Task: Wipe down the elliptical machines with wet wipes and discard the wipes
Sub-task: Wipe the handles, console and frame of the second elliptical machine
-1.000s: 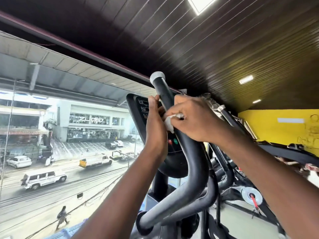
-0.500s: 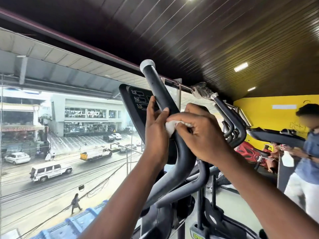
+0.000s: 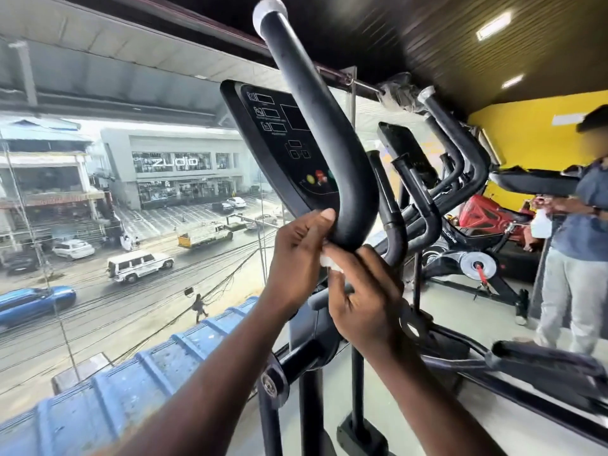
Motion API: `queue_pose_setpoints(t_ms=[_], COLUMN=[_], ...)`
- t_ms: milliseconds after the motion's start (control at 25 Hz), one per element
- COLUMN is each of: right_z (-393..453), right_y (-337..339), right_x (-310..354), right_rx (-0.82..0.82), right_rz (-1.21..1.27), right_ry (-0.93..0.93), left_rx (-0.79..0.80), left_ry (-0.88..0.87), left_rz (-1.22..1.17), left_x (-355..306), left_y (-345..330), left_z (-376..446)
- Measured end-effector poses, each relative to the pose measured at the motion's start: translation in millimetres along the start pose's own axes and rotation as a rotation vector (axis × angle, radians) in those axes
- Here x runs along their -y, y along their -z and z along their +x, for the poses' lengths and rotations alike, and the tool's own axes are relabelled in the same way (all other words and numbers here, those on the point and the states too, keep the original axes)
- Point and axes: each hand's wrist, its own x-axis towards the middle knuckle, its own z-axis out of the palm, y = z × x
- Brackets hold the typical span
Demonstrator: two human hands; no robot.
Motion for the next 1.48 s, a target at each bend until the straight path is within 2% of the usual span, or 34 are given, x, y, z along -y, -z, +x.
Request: queue_pose_setpoints(t_ms=[160,360,680,920,1040,1160,1320,1400,1480], right_z=[-19.3,-33.5,-68.0,-102.5,-119.2,-132.7,-134.3,-135.9,-140.2], right_y=[-15.0,-31.7,-58.2,-80.8,-94.4,-101.1,-104.7,-103.9,-96.0], right_x=[2.2,1.5,-3.3,-0.1,-6.8,-1.8,2.9,3.8,1.8], right_rx=[-0.061,-0.062,0.004,0.118,0.256,0.381,0.513,0.546,0.513], right_rz=[0.016,0.059,0.04,-0.018,0.009,0.008,0.059,0.206,0.383], right_ry=[-0.048,-0.07,-0.134,-0.231,-0.297,-0.407,-0.582,-0.654,-0.782], left_rx=[-0.049,-0.125,-0.129,-0.126,-0.121,-0.157,-0.231,-0.305,-0.369], left_ry=[0.095,0.245,0.46,0.38,0.4,0.347,0.301,0.325,0.379], left_rz=[0.06,0.093,0.177,0.41,0.539,0.658,0.663,0.605,0.494], left_x=[16.8,39.8,79.5,105.9,134.3,147.9,146.6,143.3,141.3], left_y=[11.8,28.8,48.9,66.8,85.8,94.7,95.2,91.3,81.4], left_z=[-9.6,-13.2,-29.1,-44.2,-54.6,-69.3,-70.8,-74.8,-83.0])
